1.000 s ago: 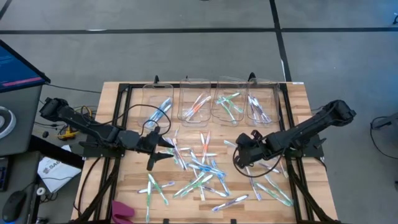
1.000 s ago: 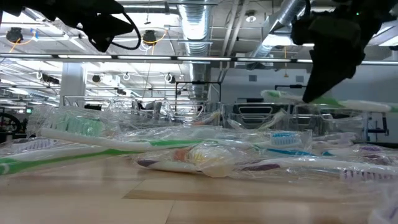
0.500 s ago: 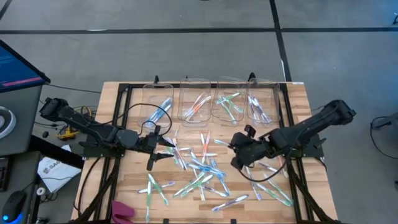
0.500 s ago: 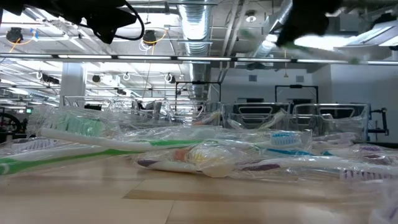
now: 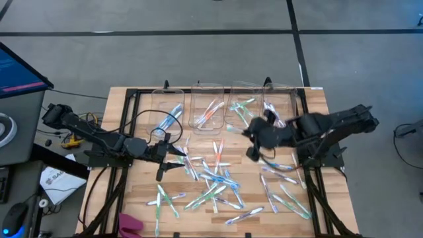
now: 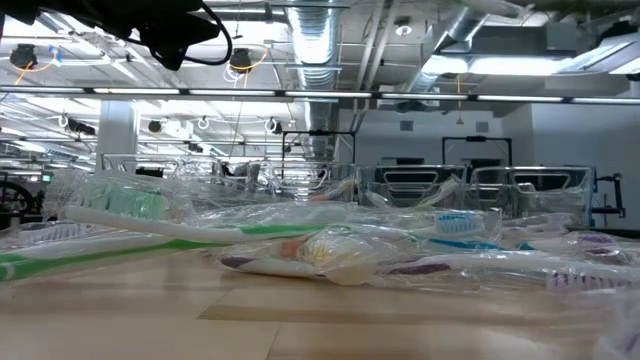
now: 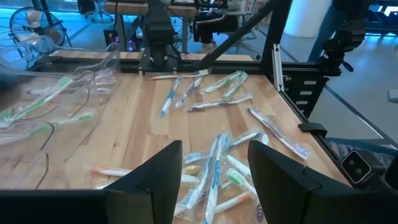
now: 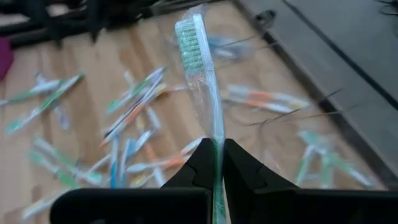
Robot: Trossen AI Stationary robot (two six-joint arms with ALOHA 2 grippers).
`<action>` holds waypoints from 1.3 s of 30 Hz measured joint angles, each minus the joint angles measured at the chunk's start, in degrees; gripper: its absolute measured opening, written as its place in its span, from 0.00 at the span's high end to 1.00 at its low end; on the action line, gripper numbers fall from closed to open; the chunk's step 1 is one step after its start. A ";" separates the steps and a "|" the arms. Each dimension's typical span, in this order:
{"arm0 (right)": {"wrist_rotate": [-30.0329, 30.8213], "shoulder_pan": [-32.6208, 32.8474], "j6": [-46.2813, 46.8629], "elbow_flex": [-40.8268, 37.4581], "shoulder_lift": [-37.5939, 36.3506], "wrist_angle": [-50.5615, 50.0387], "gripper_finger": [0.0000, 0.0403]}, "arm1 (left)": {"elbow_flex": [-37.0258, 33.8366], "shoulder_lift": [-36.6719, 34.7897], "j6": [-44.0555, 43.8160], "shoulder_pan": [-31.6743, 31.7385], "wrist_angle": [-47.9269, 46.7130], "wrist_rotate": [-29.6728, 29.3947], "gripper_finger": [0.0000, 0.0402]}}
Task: Pick & Place Toothbrushes
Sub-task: Put the green toothbrush into the middle right transparent bin
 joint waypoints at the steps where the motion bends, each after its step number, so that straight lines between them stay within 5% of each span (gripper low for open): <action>1: -0.12 -1.51 -0.66 0.95 0.00 -0.57 0.99 | 0.00 0.00 -0.03 0.00 0.00 0.02 0.56; 6: -2.56 -10.82 -1.57 3.99 -0.02 -3.88 0.99 | 0.00 0.00 -0.09 0.00 0.00 0.02 0.56; 19: -23.30 -36.18 -5.88 4.12 7.63 -4.29 0.99 | 0.00 0.00 -0.01 0.00 -0.09 0.14 0.56; 27: -28.91 -43.69 -7.54 4.08 19.85 -4.39 0.98 | 0.00 0.00 0.01 0.00 -0.28 0.26 0.56; 39: -28.46 -50.26 -2.55 4.08 31.87 -4.98 0.97 | 0.00 0.00 0.23 -0.01 -0.70 0.23 0.56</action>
